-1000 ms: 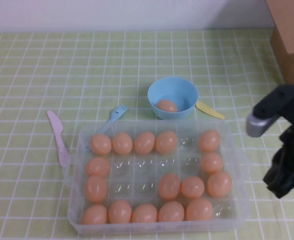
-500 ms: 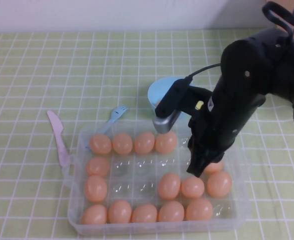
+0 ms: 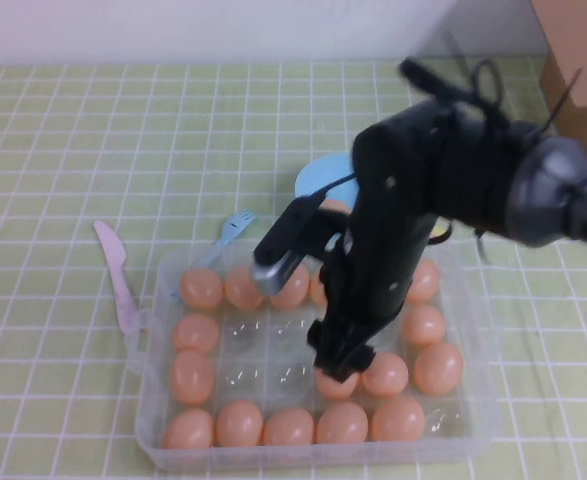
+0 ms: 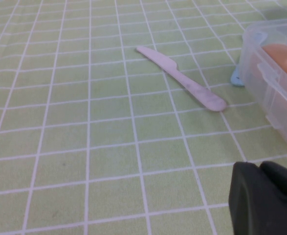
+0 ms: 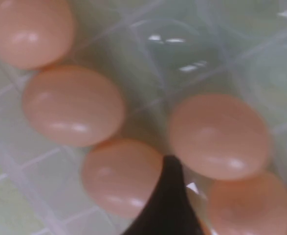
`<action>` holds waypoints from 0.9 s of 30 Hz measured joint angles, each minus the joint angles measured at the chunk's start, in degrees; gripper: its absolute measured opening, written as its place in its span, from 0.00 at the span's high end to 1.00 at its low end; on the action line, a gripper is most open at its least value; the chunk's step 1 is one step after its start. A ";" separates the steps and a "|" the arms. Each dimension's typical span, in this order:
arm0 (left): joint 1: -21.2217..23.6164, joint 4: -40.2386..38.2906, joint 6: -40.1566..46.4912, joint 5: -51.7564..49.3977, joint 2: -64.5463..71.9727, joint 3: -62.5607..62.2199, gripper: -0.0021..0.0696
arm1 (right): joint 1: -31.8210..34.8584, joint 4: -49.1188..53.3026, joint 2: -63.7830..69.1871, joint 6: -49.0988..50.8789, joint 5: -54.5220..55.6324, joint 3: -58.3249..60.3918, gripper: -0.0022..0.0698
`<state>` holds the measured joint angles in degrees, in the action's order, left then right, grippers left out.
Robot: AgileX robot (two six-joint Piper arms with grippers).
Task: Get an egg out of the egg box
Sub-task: Pick up the egg from the plastic box
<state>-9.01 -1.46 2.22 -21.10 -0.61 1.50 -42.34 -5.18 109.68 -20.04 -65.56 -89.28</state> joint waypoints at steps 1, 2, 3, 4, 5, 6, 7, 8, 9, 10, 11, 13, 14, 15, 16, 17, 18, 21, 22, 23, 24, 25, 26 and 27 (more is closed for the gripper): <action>0.00 0.00 0.00 0.00 0.00 0.00 0.98 | -0.47 0.00 0.31 -0.25 0.00 0.00 0.24; 0.00 0.00 0.00 0.00 0.00 0.00 0.98 | -1.34 0.00 0.97 -0.37 0.24 0.00 0.24; 0.00 0.00 0.00 0.00 0.00 0.00 0.98 | -1.83 0.00 1.43 -0.48 0.52 0.00 0.24; 0.00 0.00 0.00 0.00 0.00 0.00 0.98 | -2.06 -0.11 1.60 -0.48 0.92 0.00 0.24; 0.00 0.00 0.00 0.00 0.00 0.00 0.98 | -2.10 -0.19 2.04 -0.59 1.31 0.00 0.25; 0.00 0.00 0.00 0.00 0.00 0.00 0.98 | -2.10 -0.19 2.32 -0.59 1.48 0.00 0.25; 0.00 0.00 0.00 0.00 0.00 0.00 0.98 | -2.10 -0.09 2.57 -0.59 1.57 -0.03 0.25; 0.00 0.00 0.00 0.00 0.00 0.00 0.98 | -2.10 0.02 2.79 -0.59 1.57 -0.03 0.25; 0.00 0.00 0.00 0.00 0.00 0.00 0.98 | -2.10 0.01 3.08 -0.59 1.57 -0.03 0.25; 0.00 0.00 0.00 0.00 0.00 0.00 0.98 | -2.10 0.01 3.33 -0.59 1.57 -0.03 0.26; 0.00 0.00 0.00 0.00 0.00 0.00 0.98 | -2.10 0.01 3.60 -0.59 1.57 -0.03 0.26; 0.00 0.10 0.00 0.00 0.00 0.00 0.98 | -2.10 0.31 4.04 -0.59 1.57 -0.03 0.28; 0.00 0.10 0.00 0.00 0.00 0.00 0.98 | -2.10 0.60 4.29 -0.59 1.57 -0.03 0.30; 0.00 0.10 0.00 0.00 0.00 0.00 0.98 | -2.10 0.71 4.54 -0.59 1.57 -0.03 0.32; 0.00 0.10 0.00 0.00 0.00 0.00 0.98 | -2.10 0.74 4.69 -0.59 1.57 -0.03 0.33; 0.00 0.10 0.00 -0.11 0.00 0.00 0.98 | -2.00 0.87 4.94 -0.59 1.57 -0.03 0.36; 0.00 0.10 0.00 -0.11 0.00 0.00 0.98 | -2.00 1.10 5.08 -0.59 1.57 -0.03 0.38; 0.00 0.10 0.00 -0.11 0.00 0.00 0.98 | -2.00 1.11 5.16 -0.59 1.57 -0.03 0.40; 0.00 0.10 0.00 -0.11 0.00 0.00 0.98 | -2.00 1.21 5.16 -0.59 1.57 -0.03 0.40; 0.00 0.10 0.00 -0.11 0.00 0.00 0.98 | -2.00 1.21 5.16 -0.59 1.57 -0.03 0.40; 0.00 0.10 0.00 -0.11 0.00 0.00 0.98 | -2.00 1.21 5.16 -0.59 1.57 -0.13 0.40; 0.00 0.10 0.00 -0.11 0.00 0.00 0.98 | -2.00 1.21 5.21 -0.33 1.29 -0.55 0.40; 0.00 0.10 0.00 -0.11 0.00 0.00 0.98 | -2.00 1.21 5.31 -0.06 0.78 -0.88 0.41; 0.00 0.10 0.00 -0.11 0.00 0.00 0.98 | -2.00 1.21 5.42 0.64 0.08 -1.82 0.42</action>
<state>-9.01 -1.35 2.22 -21.20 -0.61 1.50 -44.34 -3.97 115.10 -19.40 -65.48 -91.10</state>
